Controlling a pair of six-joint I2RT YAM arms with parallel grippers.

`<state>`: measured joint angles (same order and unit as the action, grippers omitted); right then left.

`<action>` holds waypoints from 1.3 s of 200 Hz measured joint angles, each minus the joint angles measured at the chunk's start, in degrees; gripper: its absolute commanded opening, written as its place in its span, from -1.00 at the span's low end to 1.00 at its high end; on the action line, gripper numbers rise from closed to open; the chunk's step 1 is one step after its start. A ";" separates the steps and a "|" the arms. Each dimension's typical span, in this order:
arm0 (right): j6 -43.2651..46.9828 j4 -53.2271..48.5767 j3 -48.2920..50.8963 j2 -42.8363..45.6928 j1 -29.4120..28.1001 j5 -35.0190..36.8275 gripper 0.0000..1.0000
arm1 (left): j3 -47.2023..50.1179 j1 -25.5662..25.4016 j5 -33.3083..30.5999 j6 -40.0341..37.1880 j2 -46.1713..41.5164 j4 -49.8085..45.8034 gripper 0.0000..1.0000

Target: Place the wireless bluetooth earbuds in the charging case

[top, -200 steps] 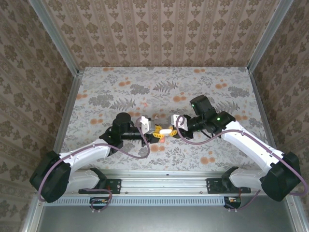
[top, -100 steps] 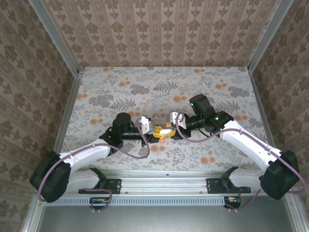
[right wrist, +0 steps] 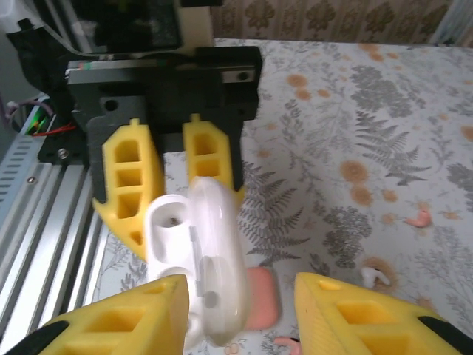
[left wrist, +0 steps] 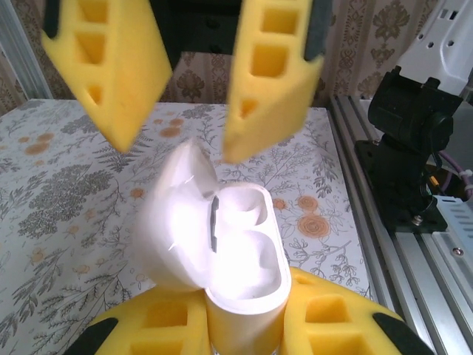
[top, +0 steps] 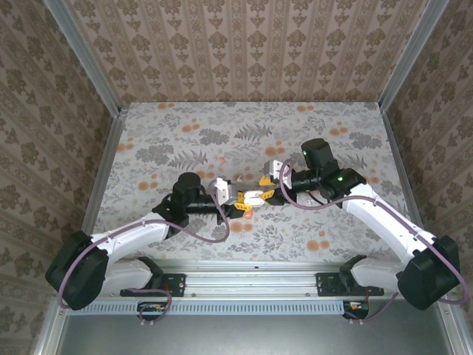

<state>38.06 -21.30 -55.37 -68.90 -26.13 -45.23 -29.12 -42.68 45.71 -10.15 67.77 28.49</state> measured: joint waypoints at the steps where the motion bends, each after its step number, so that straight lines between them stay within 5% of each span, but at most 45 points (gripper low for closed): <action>1: -0.02 0.02 0.00 0.00 0.02 0.02 -0.14 | 0.00 0.00 0.00 0.00 0.00 0.00 -0.78; 67: -3.63 2.16 0.00 0.07 0.39 1.42 -0.13 | 0.37 0.79 -0.15 0.52 0.00 0.90 -0.79; 147: -19.61 1.44 -6.86 -2.40 0.50 10.29 -0.03 | 4.13 9.31 -8.94 10.27 3.45 8.02 -0.81; 200: -30.77 -7.52 -19.34 -15.02 0.37 19.65 -0.03 | 6.19 14.67 -17.07 15.21 1.07 6.71 -0.81; 260: -32.52 -13.84 -31.21 -32.59 -2.23 22.71 0.06 | 6.69 20.22 -24.81 18.16 -5.14 0.76 -0.82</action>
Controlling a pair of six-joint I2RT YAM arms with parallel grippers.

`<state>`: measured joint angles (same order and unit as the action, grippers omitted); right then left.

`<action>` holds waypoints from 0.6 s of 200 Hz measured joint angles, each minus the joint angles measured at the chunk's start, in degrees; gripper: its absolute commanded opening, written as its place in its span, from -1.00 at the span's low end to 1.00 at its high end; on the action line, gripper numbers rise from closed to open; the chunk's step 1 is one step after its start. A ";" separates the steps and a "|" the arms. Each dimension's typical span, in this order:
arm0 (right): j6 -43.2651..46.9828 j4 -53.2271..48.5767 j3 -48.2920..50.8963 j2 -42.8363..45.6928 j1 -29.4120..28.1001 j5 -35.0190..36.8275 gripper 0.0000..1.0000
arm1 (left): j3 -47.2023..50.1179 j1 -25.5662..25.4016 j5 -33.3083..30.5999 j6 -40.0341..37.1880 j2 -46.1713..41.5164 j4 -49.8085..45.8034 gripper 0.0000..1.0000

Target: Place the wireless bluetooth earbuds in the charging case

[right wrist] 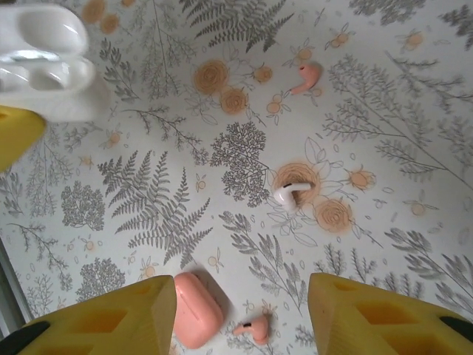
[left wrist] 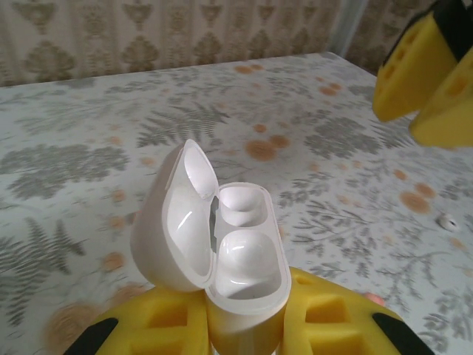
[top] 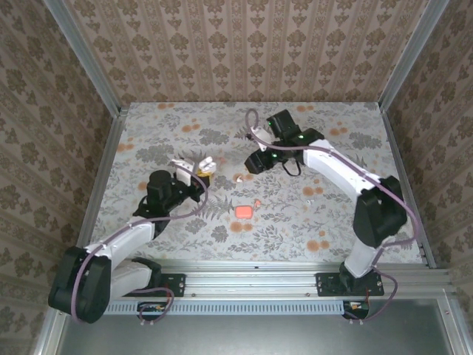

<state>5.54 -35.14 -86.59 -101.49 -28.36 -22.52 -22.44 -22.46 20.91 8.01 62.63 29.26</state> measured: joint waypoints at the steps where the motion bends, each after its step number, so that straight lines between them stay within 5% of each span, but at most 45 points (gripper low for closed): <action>1: 0.00 -0.09 -0.22 -0.20 -0.02 0.02 0.06 | 0.02 0.07 -0.07 0.02 -0.09 -0.04 -0.82; 49: -2.93 -3.32 -15.37 -16.52 -1.07 -1.14 0.07 | 1.05 3.17 -3.13 0.85 -3.30 -4.50 -0.82; 120: -6.23 -4.17 -23.28 -30.91 -1.90 -6.64 0.07 | 1.07 6.56 -3.39 0.87 -4.13 -8.09 -0.82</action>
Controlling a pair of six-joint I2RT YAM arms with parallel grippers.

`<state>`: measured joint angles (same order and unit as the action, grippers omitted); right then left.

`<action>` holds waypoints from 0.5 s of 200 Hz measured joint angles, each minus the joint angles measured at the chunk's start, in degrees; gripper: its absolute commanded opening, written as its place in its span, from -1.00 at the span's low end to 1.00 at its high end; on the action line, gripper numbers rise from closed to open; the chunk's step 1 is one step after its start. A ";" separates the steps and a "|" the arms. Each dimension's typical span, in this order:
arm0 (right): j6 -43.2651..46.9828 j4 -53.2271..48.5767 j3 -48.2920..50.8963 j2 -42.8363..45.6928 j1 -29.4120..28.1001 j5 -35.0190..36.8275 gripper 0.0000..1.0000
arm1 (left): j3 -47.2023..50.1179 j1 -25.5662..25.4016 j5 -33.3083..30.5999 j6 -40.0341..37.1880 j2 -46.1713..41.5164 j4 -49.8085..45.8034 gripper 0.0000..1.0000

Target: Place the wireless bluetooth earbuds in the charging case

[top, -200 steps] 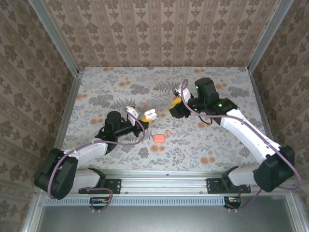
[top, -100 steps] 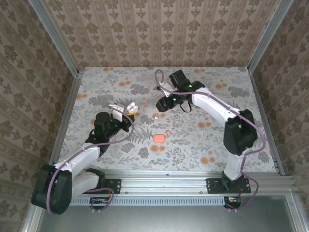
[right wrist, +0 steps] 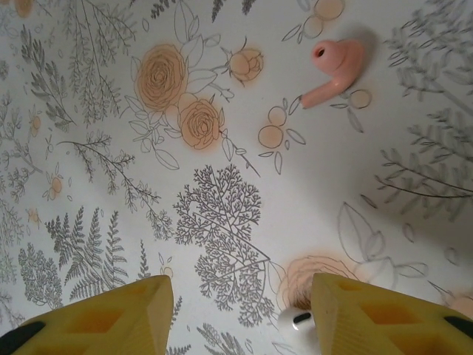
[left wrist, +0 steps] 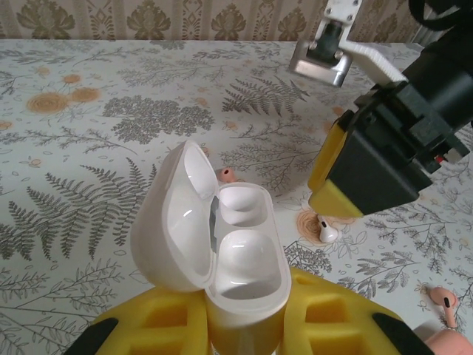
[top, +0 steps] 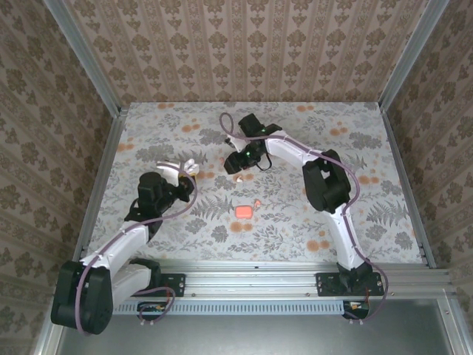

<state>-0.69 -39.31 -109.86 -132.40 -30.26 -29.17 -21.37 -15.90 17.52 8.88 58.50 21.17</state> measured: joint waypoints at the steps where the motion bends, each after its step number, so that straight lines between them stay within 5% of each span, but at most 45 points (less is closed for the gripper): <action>1: -0.04 0.00 -0.09 -0.15 -0.04 -0.07 0.07 | -0.02 0.04 0.00 0.00 -0.04 -0.07 -0.82; 100: 0.11 -3.58 -3.30 -4.72 -0.83 -0.74 0.07 | 0.00 1.38 0.15 0.00 -1.38 -2.19 -0.82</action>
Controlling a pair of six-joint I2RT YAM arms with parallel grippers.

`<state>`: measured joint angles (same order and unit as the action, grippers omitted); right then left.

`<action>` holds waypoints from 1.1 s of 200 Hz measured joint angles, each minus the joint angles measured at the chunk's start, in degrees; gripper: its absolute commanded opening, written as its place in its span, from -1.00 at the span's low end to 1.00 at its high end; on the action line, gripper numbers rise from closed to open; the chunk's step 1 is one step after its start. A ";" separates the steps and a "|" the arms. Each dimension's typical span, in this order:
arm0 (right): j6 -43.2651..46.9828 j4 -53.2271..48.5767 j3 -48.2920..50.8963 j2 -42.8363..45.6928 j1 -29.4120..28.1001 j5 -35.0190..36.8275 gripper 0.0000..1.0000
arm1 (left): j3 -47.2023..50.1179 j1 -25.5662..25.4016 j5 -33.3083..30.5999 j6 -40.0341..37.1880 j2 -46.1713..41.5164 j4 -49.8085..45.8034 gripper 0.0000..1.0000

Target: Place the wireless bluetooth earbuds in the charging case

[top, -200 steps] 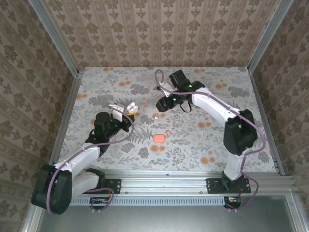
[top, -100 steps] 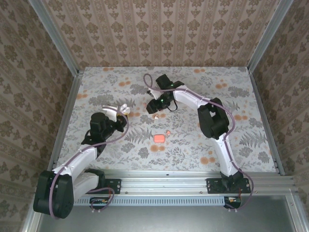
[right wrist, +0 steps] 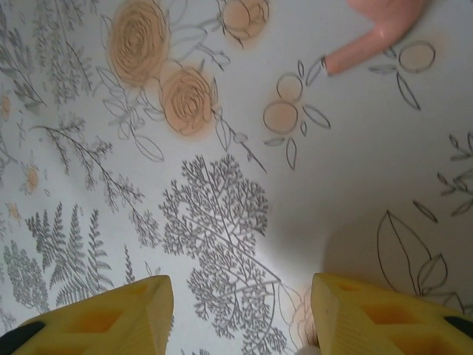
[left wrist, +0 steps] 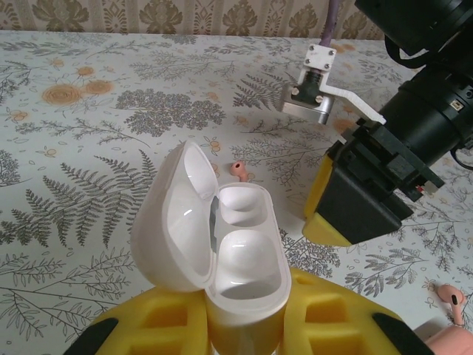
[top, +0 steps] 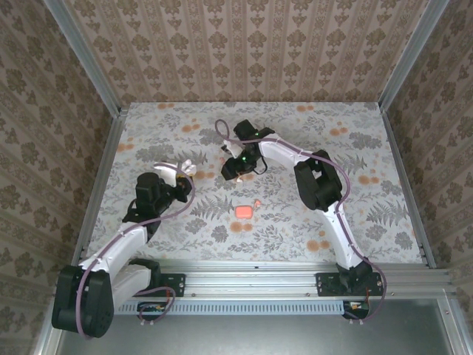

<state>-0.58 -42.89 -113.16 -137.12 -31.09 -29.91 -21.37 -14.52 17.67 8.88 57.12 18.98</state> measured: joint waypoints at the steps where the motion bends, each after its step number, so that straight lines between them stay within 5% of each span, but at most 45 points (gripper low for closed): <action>1: 0.02 -0.07 0.00 0.00 0.00 0.02 0.08 | 0.00 0.00 0.02 0.00 0.00 -0.02 -0.82; 139: 3.15 -6.45 8.81 6.32 -0.50 4.02 0.06 | 0.42 0.00 0.74 0.20 -0.66 -0.39 -0.82; 220: -0.39 -13.40 2.64 12.57 -2.56 20.17 0.05 | 0.39 0.00 0.94 0.57 -1.88 -0.79 -0.82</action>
<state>-0.97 -56.29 -110.52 -124.55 -33.65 -9.74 -20.97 -14.52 18.61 9.45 55.24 18.20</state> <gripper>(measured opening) 0.528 0.199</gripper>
